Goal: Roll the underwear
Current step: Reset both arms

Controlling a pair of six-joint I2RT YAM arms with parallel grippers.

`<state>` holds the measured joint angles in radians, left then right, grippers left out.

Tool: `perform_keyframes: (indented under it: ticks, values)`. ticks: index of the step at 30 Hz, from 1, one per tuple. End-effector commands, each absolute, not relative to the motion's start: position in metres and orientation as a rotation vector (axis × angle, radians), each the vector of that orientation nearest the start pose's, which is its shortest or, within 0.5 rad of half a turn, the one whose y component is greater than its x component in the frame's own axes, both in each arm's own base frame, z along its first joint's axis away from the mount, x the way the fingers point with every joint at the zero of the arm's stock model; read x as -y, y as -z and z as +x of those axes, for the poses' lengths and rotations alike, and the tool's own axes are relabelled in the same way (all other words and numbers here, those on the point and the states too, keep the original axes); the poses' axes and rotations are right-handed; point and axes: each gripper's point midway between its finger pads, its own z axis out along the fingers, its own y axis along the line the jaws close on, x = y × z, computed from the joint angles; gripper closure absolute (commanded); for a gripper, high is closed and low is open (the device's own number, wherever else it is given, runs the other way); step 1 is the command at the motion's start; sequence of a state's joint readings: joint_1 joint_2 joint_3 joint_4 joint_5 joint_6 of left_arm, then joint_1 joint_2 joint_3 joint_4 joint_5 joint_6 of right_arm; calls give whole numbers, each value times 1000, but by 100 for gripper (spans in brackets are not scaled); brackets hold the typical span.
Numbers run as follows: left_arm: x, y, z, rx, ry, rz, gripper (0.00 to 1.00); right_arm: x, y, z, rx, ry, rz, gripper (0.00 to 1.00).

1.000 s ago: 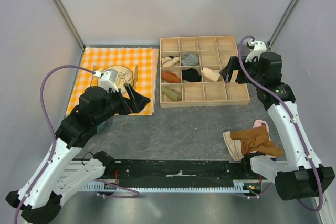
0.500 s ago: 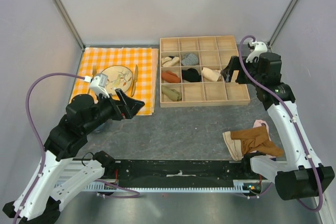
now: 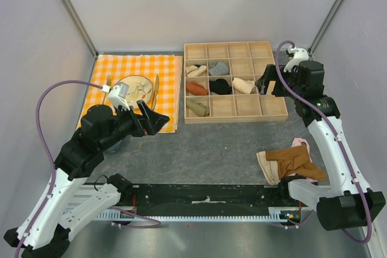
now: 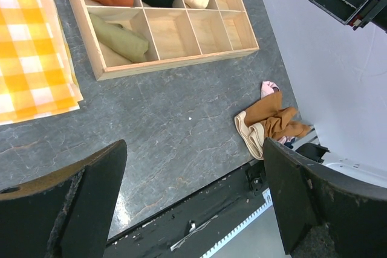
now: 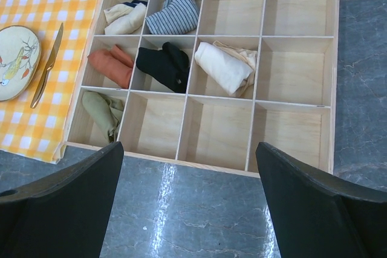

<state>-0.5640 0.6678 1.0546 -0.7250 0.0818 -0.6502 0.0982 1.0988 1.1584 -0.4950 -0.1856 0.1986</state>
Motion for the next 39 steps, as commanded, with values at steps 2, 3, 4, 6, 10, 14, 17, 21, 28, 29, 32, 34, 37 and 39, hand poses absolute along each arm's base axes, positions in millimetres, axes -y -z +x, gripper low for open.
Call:
perform_keyframes:
  ticks: [2,3,4,6,10,14,17,21,28,29,32,34,37,39]
  values:
    - [169,-337,186,-1932,920,29,2,-71,-304,341,-1965,-371,15,2]
    - [170,-338,189,-1928,917,35,2,-71,-303,340,-1967,-373,13,2]
    - [172,-337,190,-1931,918,38,2,-71,-303,340,-1967,-374,17,2]
    - [175,-338,192,-1931,927,50,2,-71,-303,340,-1966,-377,21,2]
    - [179,-340,196,-1911,945,49,2,-71,-308,340,-1955,-375,13,2]
    - [180,-341,196,-1904,957,44,2,-73,-311,338,-1947,-385,-2,2]
    - [180,-339,196,-1906,957,40,2,-75,-312,338,-1946,-391,-13,2]
    - [180,-339,195,-1901,958,44,2,-74,-307,339,-1959,-386,-8,2]
    - [179,-338,194,-1902,955,49,2,-73,-307,338,-1961,-384,-5,2]
    - [180,-338,194,-1902,953,57,2,-73,-306,338,-1962,-379,-6,2]
    - [177,-333,197,-1910,921,65,2,-75,-308,339,-1962,-387,-22,2]
    - [175,-331,199,-1911,907,54,2,-76,-309,342,-1962,-383,-47,2]
    - [177,-331,197,-1903,923,51,2,-75,-313,346,-1963,-366,-64,2]
    - [175,-330,195,-1898,931,40,2,-73,-312,346,-1970,-354,-67,2]
